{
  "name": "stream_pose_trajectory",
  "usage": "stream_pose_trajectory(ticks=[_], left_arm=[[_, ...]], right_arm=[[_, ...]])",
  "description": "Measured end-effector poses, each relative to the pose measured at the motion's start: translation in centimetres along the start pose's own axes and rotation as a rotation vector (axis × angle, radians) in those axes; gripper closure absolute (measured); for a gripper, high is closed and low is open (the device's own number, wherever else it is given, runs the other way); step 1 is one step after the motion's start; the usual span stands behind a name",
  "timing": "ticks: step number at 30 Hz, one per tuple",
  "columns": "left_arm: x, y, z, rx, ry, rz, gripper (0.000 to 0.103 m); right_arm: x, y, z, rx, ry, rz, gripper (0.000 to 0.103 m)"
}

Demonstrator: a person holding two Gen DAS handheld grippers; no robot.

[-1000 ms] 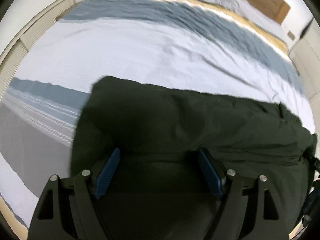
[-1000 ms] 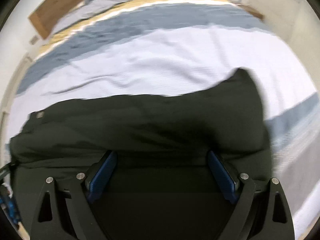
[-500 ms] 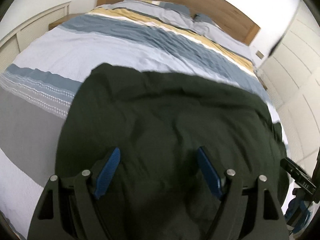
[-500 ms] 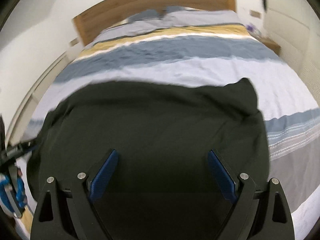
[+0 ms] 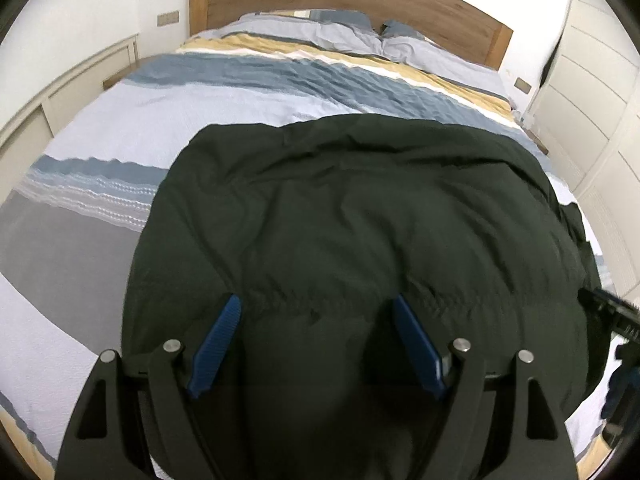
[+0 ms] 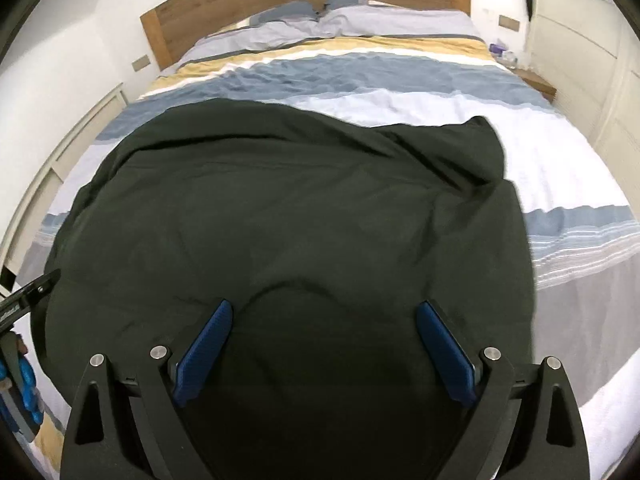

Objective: Fold large clothes
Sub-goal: 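Grip the edge of the black coat bundle with both tools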

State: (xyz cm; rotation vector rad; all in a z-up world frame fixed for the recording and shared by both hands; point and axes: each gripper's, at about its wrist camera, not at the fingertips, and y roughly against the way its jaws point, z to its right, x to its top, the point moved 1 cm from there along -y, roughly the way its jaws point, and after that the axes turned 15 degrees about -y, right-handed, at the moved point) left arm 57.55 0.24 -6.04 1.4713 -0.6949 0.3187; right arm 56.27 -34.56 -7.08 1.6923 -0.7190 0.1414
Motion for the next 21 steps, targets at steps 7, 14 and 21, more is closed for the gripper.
stream_pose_trajectory(ticks=[7,14,21], left_arm=[[-0.4,1.1,0.5,0.017,-0.033,0.019,0.024],[-1.0,2.1,0.7,0.033,-0.052,0.038,0.024],[-1.2,2.1,0.9,0.027,-0.071,0.037,0.024]], right_arm=[[-1.4,1.4,-0.6,0.018,0.016,0.002,0.01],[-2.6,1.7,-0.1,0.019,0.007,-0.013,0.009],[-2.8,1.8,0.5,0.012,0.012,-0.02,0.008]])
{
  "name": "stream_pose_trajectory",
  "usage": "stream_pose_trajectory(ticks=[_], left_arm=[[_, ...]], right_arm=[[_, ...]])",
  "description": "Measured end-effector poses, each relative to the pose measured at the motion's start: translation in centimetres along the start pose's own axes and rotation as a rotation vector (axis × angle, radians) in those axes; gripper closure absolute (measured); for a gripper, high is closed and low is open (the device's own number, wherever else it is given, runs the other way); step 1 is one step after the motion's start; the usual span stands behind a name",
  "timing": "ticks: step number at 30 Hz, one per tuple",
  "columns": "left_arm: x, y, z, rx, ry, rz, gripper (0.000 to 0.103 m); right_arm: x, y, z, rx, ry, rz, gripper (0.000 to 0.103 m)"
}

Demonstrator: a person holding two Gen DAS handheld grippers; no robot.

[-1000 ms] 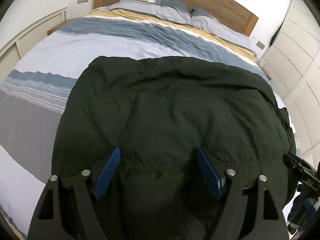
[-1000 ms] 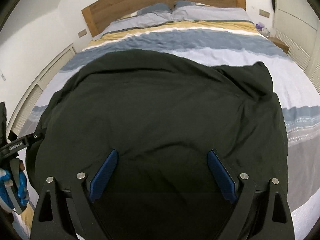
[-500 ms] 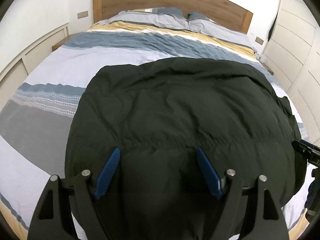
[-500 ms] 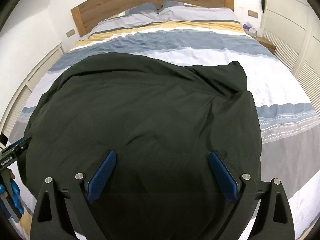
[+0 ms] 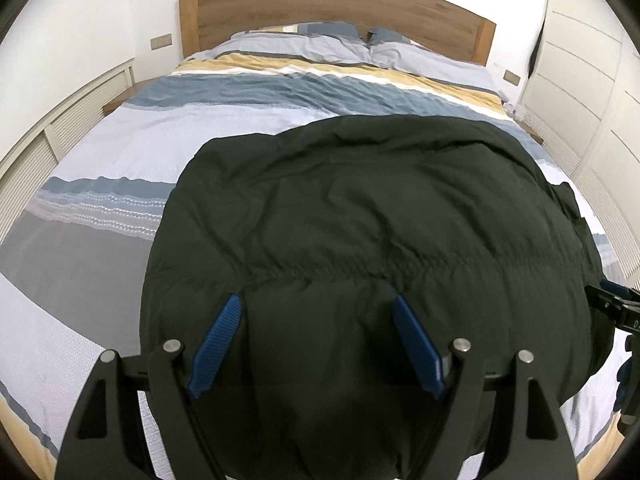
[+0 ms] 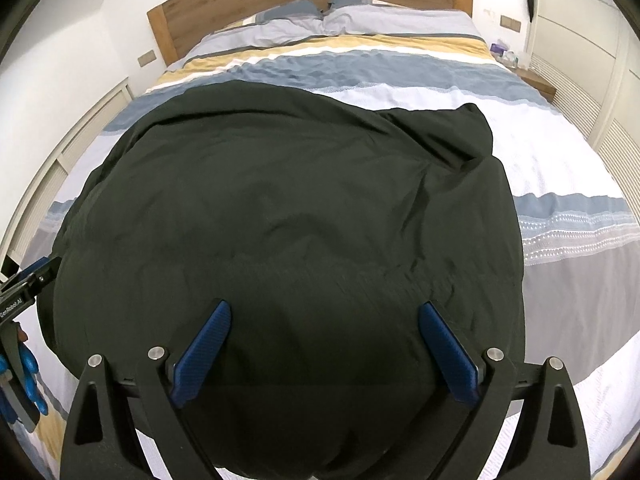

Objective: Fold large clothes
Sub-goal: 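Grip the edge of the black coat bundle with both tools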

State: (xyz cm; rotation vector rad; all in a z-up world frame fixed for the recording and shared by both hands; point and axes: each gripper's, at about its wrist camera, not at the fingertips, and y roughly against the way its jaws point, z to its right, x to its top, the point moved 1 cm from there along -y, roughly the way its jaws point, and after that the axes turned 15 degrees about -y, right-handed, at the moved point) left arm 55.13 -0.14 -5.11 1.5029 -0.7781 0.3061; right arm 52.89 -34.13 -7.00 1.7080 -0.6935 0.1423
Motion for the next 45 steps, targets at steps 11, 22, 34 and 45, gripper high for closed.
stream_pose_trajectory(ticks=[11,22,34,45], left_arm=[[-1.2,0.1,-1.3,-0.034,0.006,-0.042,0.024],[-3.4,2.3,-3.1,-0.119,0.061,-0.018,0.024],[-10.5,4.6,-12.8,-0.08,0.356,-0.078,0.024],[-12.5,3.2,-17.0,-0.245,0.51,-0.084,0.024]], right_arm=[[-0.3,0.6,2.1,-0.047,-0.002,-0.009,0.007],[-1.4,3.1,5.8,-0.06,-0.046,0.004,0.006],[-1.2,4.6,12.3,0.019,-0.267,-0.02,0.002],[-0.5,2.5,13.8,0.087,-0.349,-0.088,0.001]])
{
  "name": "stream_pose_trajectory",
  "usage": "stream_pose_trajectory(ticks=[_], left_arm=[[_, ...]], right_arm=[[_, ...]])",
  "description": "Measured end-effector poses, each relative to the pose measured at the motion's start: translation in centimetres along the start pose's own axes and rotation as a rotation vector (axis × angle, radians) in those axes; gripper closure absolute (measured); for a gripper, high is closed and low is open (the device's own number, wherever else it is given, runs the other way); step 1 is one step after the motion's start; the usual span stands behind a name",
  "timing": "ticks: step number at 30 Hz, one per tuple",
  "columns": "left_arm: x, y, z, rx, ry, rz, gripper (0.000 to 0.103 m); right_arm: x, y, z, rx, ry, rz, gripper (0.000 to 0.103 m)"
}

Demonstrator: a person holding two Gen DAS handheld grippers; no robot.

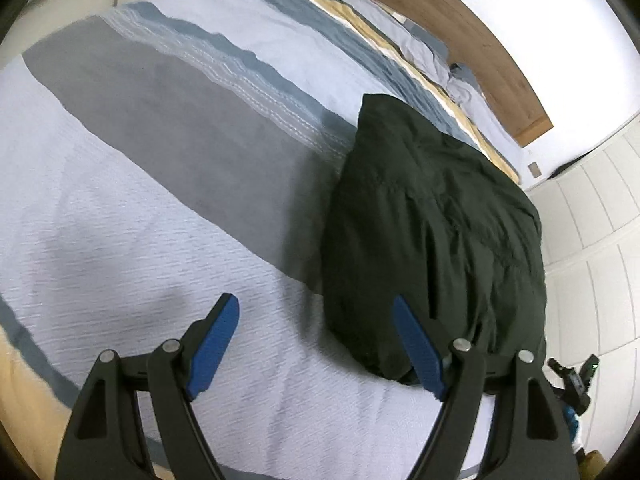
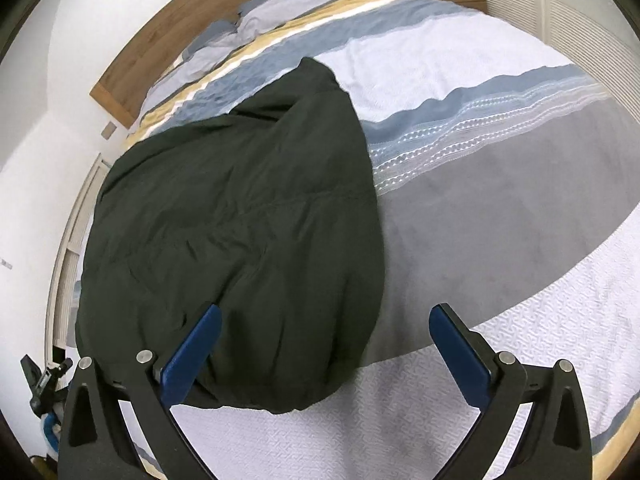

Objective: Fold large clothes

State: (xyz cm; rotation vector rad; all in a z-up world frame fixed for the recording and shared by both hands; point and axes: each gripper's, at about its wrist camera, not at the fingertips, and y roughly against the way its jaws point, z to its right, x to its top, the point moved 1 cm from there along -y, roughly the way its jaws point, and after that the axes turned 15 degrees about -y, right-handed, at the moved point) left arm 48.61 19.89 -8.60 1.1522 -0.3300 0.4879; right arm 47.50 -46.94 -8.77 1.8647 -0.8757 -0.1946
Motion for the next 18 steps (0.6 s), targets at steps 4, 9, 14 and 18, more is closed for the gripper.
stream_pose_trajectory(ticks=[4,9,14,18], left_arm=[[0.9,-1.7,0.1,-0.043,0.024,-0.012,0.024],[2.2,-4.6,0.8,-0.134,0.018,-0.051,0.024],[2.8,-8.0,2.3,-0.238,-0.001,-0.117,0.024],[3.2,-9.9,2.3,-0.309,0.015,-0.142,0.024]], right_arm=[[1.0,-1.4,-0.1,0.001,0.004,-0.014,0.001],[3.5,-3.4,-0.7,0.012,0.024,-0.026,0.001],[6.6,-6.0,-1.4,0.062,0.046,-0.074,0.001],[8.7,-8.0,-1.4,0.132,0.035,-0.14,0.001]])
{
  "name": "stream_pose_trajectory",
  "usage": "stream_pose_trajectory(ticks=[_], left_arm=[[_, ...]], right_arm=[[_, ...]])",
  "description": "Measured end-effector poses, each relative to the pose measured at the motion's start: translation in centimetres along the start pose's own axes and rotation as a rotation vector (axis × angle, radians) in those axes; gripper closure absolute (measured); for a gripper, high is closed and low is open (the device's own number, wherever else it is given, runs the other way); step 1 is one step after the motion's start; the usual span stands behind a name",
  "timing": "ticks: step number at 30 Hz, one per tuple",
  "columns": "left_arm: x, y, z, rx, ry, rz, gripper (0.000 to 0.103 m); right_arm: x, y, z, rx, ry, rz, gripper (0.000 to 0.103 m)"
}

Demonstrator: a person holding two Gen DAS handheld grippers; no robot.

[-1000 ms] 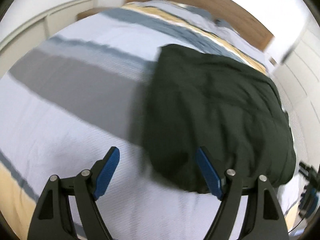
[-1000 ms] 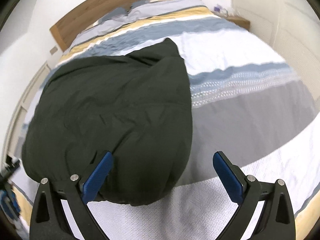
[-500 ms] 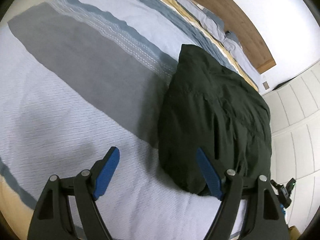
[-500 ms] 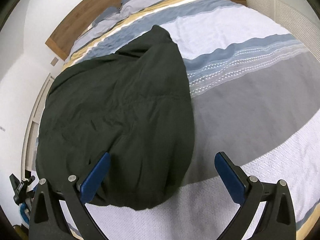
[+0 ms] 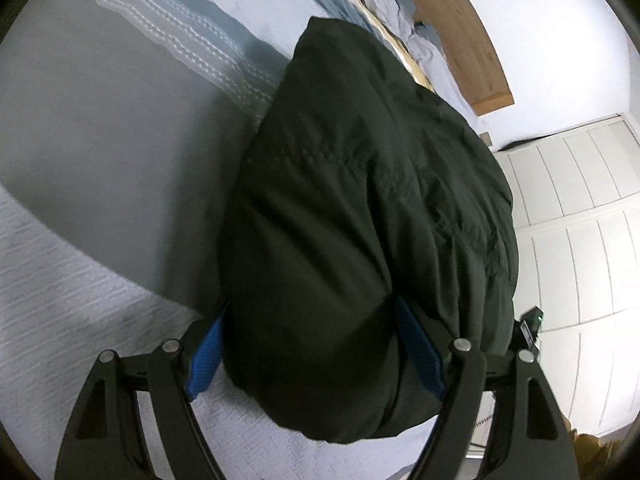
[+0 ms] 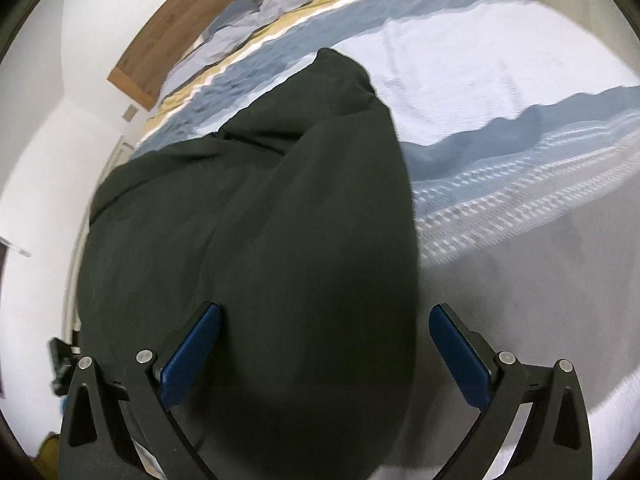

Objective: Fold large clothes

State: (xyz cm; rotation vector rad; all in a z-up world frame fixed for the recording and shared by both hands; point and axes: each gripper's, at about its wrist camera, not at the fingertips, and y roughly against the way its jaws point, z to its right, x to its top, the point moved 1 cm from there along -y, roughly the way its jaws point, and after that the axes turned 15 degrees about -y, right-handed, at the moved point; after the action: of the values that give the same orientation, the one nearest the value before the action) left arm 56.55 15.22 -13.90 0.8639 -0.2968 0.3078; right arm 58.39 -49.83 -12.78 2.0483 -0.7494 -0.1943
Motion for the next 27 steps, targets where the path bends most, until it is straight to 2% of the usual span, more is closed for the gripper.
stream_pose_trajectory(ticks=[6,10,14,16,20,21,24,26,27], left_arm=[[0.5,-0.4,-0.8,-0.061,0.03,-0.014,0.024],[0.7,0.0,-0.9,-0.071,0.045,0.003,0.024],[0.9,0.3,-1.2,-0.023,0.045,0.018,0.024],[0.9,0.4,-1.7,-0.025,0.053,0.028,0.024],[1.0,0.7,-1.5,0.027,-0.028,0.043,0.018],[1.0,0.9,-1.7,0.011,-0.024,0.052,0.018],[0.5,0.5,-2.3,-0.105,0.006,0.042,0.016],[-0.1,-0.2,-2.4,-0.172,0.027,0.012,0.015],[-0.4,-0.4,-2.6,-0.183,0.032,0.008,0.013]], right_arm=[[2.9,-2.5,0.6,0.067,-0.008,-0.062,0.001],[3.8,-3.6,0.5,0.096,-0.006,-0.074,0.001],[4.0,-4.0,0.3,0.106,0.003,-0.083,0.001],[4.1,-4.1,0.2,0.106,0.006,-0.087,0.001],[4.5,-4.3,0.1,0.108,0.009,-0.097,0.001],[4.3,-4.2,0.2,0.109,0.013,-0.099,0.001],[4.2,-4.4,0.0,0.117,0.019,-0.117,0.001],[4.3,-4.8,-0.2,0.122,0.022,-0.131,0.001],[4.3,-5.0,-0.1,0.127,0.021,-0.139,0.001]])
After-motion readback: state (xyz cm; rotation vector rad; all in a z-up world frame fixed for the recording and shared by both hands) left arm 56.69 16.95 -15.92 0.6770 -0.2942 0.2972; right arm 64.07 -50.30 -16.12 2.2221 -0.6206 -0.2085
